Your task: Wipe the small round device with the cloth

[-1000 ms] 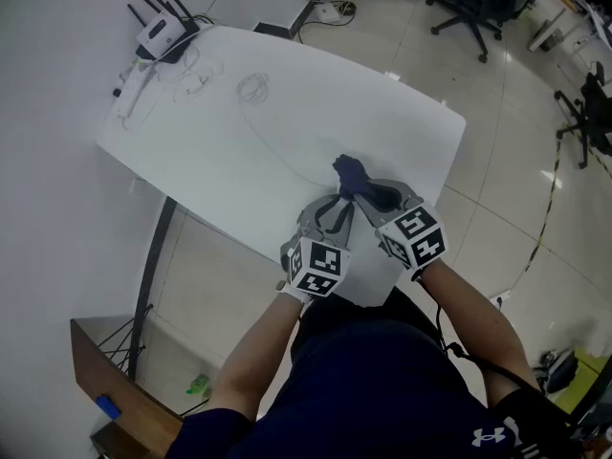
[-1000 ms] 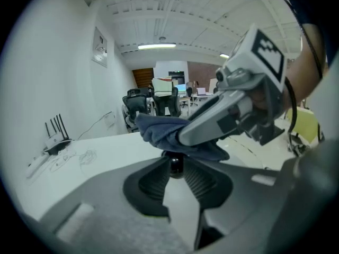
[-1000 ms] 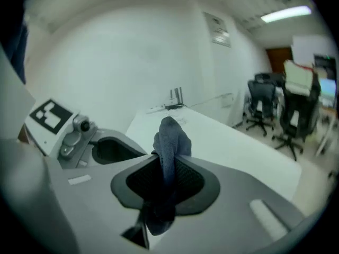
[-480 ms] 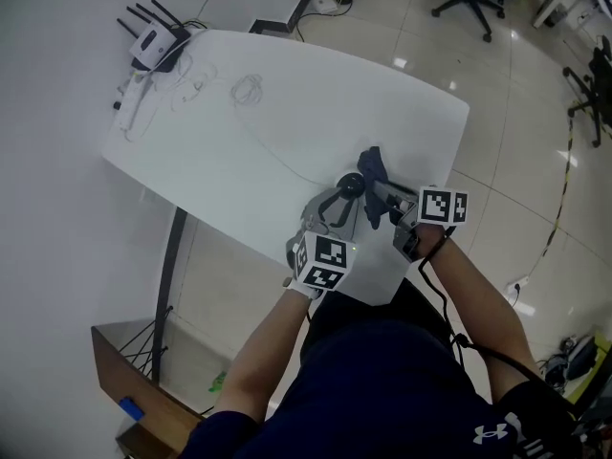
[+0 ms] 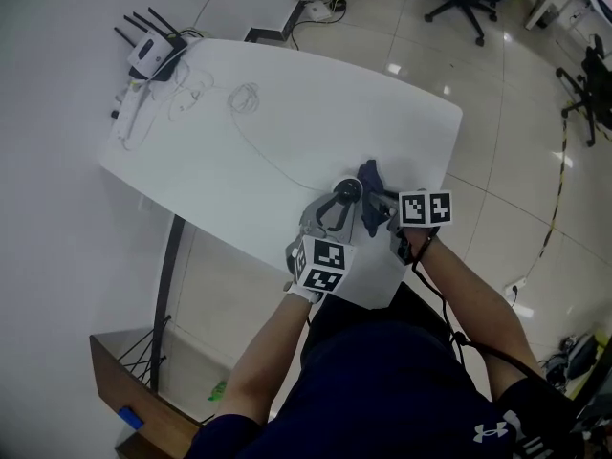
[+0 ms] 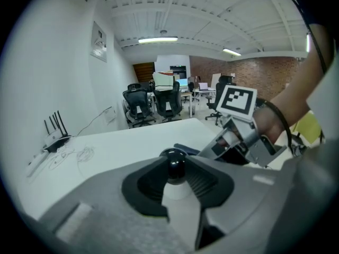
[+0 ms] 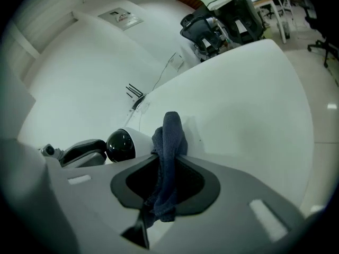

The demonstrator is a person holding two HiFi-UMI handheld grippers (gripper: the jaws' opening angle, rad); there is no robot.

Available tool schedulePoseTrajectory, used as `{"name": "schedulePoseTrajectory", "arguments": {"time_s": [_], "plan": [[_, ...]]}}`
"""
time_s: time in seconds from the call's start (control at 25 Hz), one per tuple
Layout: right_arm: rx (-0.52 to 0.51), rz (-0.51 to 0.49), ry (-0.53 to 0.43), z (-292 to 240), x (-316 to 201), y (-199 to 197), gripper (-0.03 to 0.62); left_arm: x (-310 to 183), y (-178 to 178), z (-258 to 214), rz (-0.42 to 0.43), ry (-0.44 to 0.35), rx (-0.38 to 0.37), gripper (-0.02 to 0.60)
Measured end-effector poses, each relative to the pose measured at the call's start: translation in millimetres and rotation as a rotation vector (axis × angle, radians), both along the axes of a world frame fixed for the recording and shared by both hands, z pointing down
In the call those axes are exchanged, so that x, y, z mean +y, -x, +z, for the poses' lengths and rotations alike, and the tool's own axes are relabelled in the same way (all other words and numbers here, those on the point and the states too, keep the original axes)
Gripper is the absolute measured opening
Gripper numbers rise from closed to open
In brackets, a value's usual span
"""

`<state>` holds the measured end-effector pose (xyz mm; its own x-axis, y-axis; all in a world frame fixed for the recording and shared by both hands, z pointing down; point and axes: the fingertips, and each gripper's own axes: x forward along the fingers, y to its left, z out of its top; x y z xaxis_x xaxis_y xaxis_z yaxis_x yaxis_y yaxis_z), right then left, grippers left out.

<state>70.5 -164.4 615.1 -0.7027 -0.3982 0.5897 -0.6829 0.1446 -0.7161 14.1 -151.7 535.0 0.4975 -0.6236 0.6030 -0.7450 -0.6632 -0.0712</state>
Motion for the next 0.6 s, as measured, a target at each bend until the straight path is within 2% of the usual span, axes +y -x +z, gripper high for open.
{"name": "schedulePoseTrajectory", "arguments": {"time_s": [0.12, 0.24, 0.44, 0.6], "plan": [[0.06, 0.004, -0.081, -24, -5, -7, 0.086, 3, 1, -4, 0.001, 0.008, 0.022, 0.106], [0.082, -0.032, -0.221, -69, -12, -4, 0.086, 3, 3, -12, 0.011, -0.002, 0.063, 0.106], [0.201, -0.252, -0.459, -124, -7, 25, 0.087, 1, -1, -20, 0.057, -0.018, 0.109, 0.083], [0.251, -0.401, -0.493, -119, 0, 36, 0.087, 9, -12, -17, 0.07, -0.003, 0.096, 0.081]]}}
